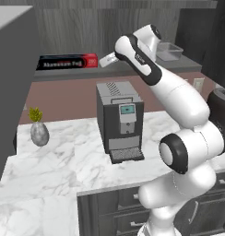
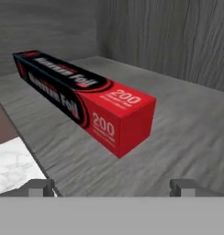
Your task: Retrieve the tupperware and aluminum foil from the cabinet and place them on the dining counter near the plate with onion and chicken drumstick to prepare for storing leftovers.
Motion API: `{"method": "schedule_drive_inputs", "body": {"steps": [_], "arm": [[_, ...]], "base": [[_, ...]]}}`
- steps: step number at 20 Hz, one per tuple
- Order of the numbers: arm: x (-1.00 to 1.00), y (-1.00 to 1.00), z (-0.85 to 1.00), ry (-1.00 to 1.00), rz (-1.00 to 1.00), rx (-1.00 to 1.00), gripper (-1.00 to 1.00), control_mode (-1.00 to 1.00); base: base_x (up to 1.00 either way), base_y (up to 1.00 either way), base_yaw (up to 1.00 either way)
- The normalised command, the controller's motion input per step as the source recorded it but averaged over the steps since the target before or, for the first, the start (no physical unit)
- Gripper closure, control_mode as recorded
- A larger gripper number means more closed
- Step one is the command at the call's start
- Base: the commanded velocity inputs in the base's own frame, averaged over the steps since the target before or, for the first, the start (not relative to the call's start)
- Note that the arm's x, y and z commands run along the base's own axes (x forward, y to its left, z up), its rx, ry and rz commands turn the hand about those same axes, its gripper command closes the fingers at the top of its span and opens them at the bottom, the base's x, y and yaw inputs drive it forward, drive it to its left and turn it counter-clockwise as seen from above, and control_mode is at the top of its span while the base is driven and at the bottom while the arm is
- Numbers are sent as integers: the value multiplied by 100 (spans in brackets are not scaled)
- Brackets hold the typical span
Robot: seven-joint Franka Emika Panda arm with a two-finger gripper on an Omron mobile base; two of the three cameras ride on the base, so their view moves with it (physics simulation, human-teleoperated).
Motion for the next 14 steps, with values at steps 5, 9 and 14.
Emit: {"method": "schedule_drive_inputs", "body": {"steps": [5,9,14], "arm": [[32,13,-9,-2,9,0,-100,-100],[37,16,-1,0,8,0,-100,-100],[37,13,0,0,6,0,-100,-100]], "base": [[0,0,0],[0,0,0],[0,0,0]]}}
